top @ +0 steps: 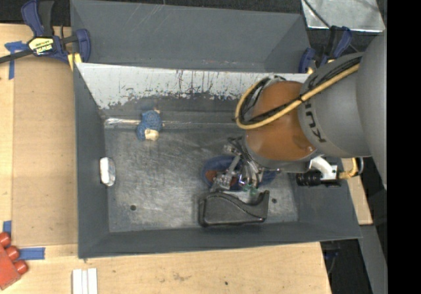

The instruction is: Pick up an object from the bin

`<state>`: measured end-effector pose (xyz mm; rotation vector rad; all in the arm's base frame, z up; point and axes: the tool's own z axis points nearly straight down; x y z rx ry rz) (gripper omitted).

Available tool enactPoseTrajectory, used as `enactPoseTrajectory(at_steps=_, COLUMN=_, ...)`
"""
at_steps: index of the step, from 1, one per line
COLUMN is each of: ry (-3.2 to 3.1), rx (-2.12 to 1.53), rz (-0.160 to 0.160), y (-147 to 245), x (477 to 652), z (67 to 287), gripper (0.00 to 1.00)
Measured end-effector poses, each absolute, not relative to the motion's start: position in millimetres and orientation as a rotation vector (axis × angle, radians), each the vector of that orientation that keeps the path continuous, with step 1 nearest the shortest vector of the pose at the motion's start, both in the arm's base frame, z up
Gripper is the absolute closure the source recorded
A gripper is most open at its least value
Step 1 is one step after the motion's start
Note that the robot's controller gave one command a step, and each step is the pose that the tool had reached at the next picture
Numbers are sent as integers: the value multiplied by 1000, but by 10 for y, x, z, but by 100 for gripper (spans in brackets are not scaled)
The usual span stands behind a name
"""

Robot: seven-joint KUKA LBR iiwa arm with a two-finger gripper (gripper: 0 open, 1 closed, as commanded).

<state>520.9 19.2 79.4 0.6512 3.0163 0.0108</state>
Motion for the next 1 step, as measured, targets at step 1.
enactPoseTrajectory(at_steps=1, ry=3034, rx=650, rz=9, y=209, x=5152, z=783, gripper=100)
